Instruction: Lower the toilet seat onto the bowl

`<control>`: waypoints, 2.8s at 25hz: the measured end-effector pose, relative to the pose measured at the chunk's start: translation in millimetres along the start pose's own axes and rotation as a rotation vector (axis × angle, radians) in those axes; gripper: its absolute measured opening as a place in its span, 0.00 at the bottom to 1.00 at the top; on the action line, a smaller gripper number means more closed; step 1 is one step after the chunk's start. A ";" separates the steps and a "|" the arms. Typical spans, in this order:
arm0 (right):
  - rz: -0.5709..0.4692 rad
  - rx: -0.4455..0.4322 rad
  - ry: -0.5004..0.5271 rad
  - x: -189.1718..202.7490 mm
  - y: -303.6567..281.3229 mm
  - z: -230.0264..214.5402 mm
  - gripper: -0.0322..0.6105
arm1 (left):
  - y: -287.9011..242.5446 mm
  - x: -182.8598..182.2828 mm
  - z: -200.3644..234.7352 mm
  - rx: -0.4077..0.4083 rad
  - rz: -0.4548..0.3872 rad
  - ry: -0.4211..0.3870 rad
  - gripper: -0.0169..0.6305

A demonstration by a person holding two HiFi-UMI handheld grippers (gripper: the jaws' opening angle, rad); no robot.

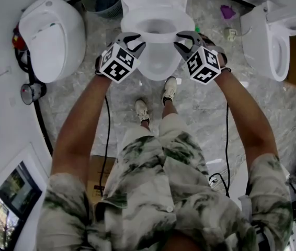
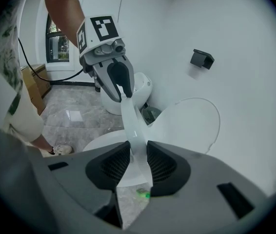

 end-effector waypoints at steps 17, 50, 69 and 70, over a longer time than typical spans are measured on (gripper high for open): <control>0.031 -0.033 0.009 21.8 -1.3 43.5 0.26 | -5.9 26.3 -37.4 0.044 0.050 0.017 0.21; 0.048 -0.101 -0.085 56.1 -22.8 110.9 0.26 | -24.5 85.6 -81.7 0.086 0.120 0.103 0.18; 0.072 -0.114 -0.214 82.4 -37.5 140.6 0.23 | -41.7 116.8 -107.1 0.118 0.167 0.161 0.18; 0.074 -0.117 -0.218 83.7 -38.7 142.6 0.23 | -42.5 118.8 -108.2 0.119 0.168 0.164 0.18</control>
Point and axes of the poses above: the fingertips, and each gripper's own axes: y backward along the fingers, z to its left, x out of its underside, the point moved 2 cm from there along y, backward along the fingers, and after that the axes turned 6 degrees about -z, right-handed, at the moved point
